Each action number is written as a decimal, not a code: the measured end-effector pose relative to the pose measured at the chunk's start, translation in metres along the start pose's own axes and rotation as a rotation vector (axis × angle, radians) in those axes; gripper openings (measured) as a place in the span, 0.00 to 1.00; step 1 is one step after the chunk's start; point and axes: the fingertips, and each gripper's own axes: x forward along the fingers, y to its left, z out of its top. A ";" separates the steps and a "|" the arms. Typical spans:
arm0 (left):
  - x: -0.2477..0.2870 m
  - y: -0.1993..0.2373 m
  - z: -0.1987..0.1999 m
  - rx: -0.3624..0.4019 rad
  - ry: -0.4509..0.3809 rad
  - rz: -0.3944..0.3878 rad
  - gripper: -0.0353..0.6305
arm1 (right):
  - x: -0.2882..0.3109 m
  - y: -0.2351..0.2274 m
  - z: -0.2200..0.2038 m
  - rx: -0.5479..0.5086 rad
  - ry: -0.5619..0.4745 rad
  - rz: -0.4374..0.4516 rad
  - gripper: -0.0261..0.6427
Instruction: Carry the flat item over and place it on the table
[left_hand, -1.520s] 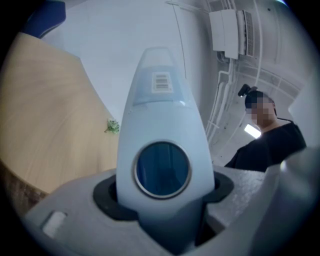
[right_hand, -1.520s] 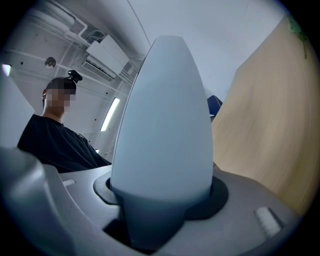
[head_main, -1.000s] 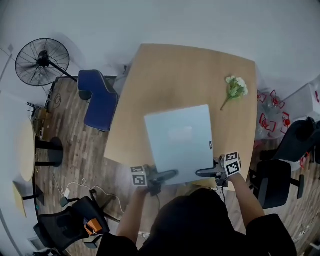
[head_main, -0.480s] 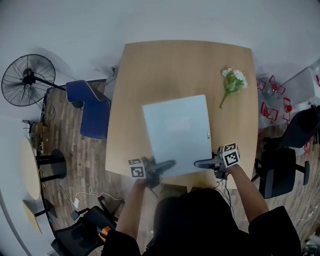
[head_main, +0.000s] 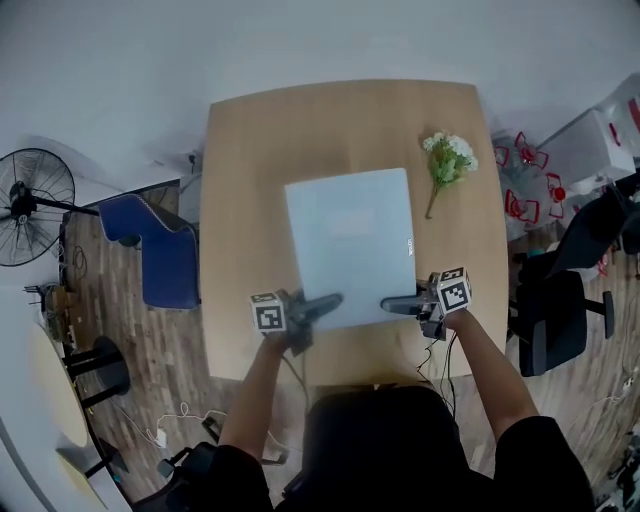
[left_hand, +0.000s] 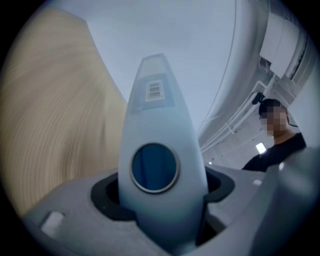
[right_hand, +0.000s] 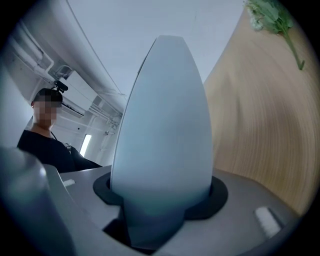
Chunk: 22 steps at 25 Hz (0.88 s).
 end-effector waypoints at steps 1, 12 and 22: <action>0.004 0.008 0.006 -0.011 0.010 -0.001 0.58 | 0.000 -0.007 0.006 0.016 -0.008 -0.007 0.47; 0.048 0.101 0.065 -0.099 0.089 0.043 0.61 | -0.015 -0.090 0.077 0.160 -0.049 -0.059 0.47; 0.072 0.170 0.094 -0.223 0.115 0.111 0.63 | -0.020 -0.149 0.121 0.241 -0.075 -0.034 0.47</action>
